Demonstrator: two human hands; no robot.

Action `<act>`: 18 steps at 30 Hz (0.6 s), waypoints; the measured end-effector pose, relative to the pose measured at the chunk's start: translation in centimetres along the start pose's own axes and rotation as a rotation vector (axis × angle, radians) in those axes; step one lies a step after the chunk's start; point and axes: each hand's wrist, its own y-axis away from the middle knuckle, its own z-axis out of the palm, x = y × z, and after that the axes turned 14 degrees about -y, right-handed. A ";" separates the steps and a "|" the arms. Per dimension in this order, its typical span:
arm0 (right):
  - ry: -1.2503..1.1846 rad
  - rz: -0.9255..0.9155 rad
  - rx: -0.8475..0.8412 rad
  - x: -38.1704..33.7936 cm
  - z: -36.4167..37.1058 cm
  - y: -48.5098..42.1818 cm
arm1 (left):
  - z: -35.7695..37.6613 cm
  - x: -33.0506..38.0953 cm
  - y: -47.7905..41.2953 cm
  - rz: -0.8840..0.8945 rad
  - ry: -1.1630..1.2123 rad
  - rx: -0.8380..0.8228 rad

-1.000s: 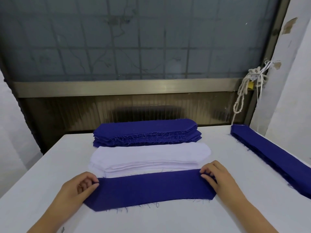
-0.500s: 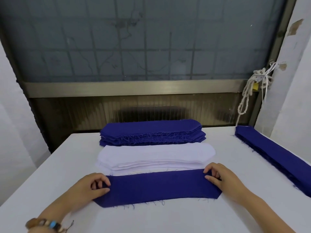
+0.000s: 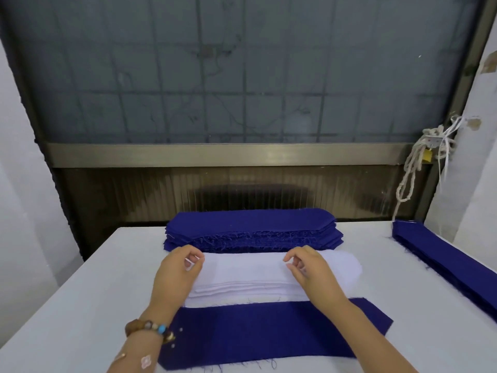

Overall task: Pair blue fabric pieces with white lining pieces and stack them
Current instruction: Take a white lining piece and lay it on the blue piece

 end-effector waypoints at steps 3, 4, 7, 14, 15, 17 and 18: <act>-0.034 -0.001 -0.053 -0.1 1.8 -1.6 | 1.5 -0.1 -0.2 -0.001 -0.077 -0.025; -0.051 0.010 -0.079 0.0 2.3 -1.9 | 1.9 -0.3 -0.1 0.018 -0.115 -0.009; -0.079 0.060 -0.102 0.8 3.1 -2.5 | 2.3 -0.6 0.0 0.044 -0.151 0.024; 0.023 -0.003 -0.049 1.9 4.2 -2.1 | 2.6 -1.4 0.5 0.099 -0.134 0.084; 0.038 -0.012 -0.048 2.0 4.2 -2.1 | 2.6 -1.3 0.5 0.105 -0.160 0.094; 0.053 -0.031 -0.044 1.9 4.2 -1.9 | 2.6 -1.2 0.4 0.096 -0.230 0.108; 0.055 -0.038 -0.043 1.8 4.2 -1.9 | 2.5 -1.2 0.4 0.078 -0.262 0.110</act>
